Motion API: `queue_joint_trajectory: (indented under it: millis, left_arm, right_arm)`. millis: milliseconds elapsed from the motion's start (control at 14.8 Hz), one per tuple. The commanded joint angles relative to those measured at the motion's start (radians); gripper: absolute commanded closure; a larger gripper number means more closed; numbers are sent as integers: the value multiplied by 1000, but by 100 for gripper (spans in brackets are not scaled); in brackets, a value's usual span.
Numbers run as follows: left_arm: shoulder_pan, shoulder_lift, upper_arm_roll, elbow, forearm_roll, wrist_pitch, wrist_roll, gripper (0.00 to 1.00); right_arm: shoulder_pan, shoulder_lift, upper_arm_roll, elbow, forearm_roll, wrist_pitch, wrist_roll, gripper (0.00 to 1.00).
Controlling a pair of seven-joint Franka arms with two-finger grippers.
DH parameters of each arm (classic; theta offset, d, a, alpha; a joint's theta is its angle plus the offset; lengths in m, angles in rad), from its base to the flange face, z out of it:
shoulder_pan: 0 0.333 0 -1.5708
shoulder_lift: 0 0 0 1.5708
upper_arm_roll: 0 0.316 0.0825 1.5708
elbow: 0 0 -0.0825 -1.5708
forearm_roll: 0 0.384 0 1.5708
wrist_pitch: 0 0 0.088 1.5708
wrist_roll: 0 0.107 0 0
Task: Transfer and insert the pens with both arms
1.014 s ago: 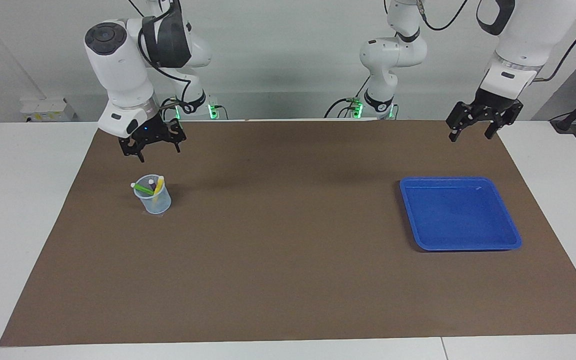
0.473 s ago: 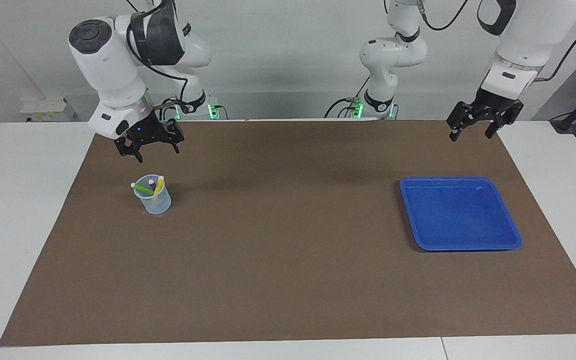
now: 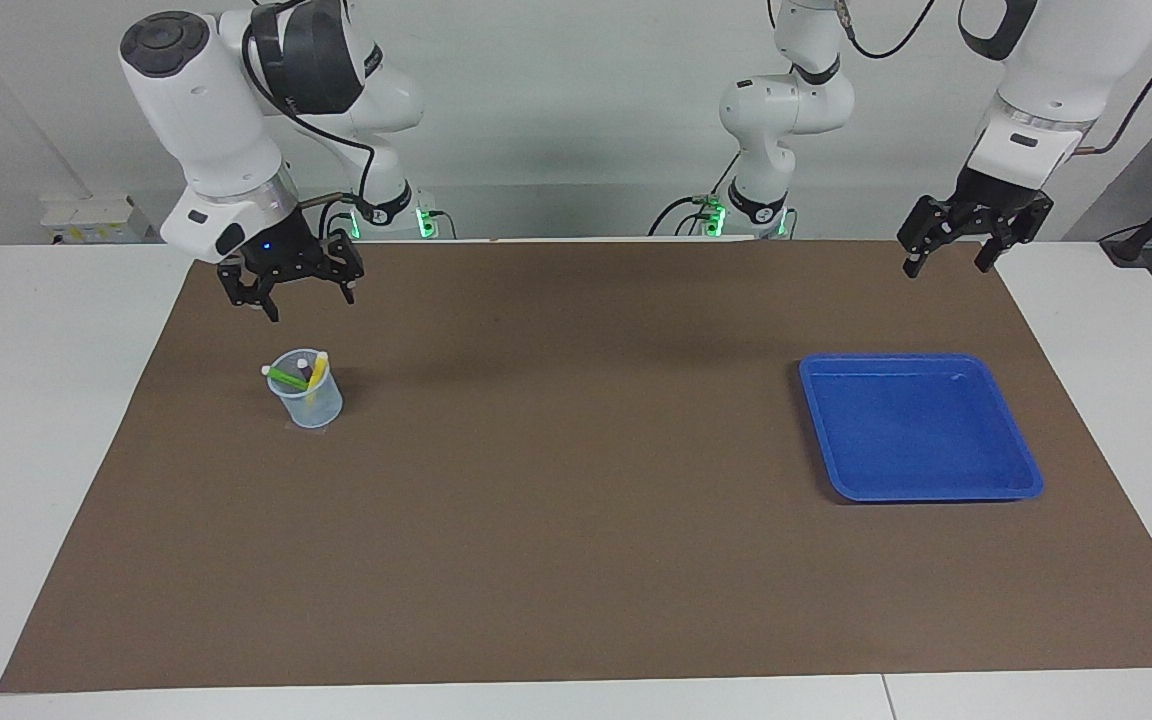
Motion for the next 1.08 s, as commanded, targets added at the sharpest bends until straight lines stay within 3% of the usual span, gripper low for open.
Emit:
queue_joint_trajectory:
  millis: [0, 473, 1014]
  left_arm:
    - [-3, 0, 3, 19, 8, -25, 6, 0]
    - [-3, 0, 3, 17, 8, -23, 6, 0]
    - [-3, 0, 3, 17, 8, -23, 6, 0]
  right_arm:
    - [12, 10, -18, 23, 13, -41, 59, 0]
    - [15, 13, -61, 28, 16, -32, 65, 0]
    - [-56, 19, -10, 28, 14, -24, 65, 0]
